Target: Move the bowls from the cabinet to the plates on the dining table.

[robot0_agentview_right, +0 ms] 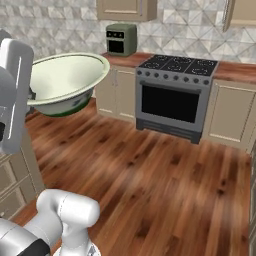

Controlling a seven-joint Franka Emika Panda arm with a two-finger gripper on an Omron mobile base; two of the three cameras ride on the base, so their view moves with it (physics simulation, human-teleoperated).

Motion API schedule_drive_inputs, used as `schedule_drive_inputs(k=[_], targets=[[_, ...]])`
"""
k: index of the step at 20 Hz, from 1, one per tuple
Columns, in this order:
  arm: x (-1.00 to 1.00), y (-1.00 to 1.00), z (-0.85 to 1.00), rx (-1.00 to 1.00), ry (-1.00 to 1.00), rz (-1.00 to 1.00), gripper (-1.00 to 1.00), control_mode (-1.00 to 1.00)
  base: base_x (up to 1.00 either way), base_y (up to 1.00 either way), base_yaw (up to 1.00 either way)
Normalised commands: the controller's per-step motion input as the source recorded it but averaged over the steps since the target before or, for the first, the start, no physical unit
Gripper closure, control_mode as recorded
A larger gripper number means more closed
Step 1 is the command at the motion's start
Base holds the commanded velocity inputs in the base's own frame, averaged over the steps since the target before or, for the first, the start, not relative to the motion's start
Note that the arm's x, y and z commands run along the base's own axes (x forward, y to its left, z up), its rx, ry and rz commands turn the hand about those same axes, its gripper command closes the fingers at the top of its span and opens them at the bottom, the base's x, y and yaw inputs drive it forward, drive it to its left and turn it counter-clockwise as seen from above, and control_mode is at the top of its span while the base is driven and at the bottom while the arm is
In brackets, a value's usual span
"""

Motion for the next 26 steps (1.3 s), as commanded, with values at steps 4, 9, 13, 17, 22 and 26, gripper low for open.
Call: schedule_drive_inputs(k=[4,9,13,17,22,26], targets=[[0.0,0.0,0.0,0.0,0.0,0.0,1.0,1.0,-0.62,0.24,0.0],[0.0,0.0,0.0,0.0,0.0,0.0,1.0,1.0,-0.62,0.24,0.0],[0.0,0.0,0.0,0.0,0.0,0.0,1.0,1.0,-0.62,0.24,0.0],[0.0,0.0,0.0,0.0,0.0,0.0,1.0,1.0,-0.62,0.24,0.0],[0.0,0.0,0.0,0.0,0.0,0.0,1.0,1.0,-0.62,0.24,0.0],[0.0,0.0,0.0,0.0,0.0,0.0,1.0,1.0,-0.62,0.24,0.0]])
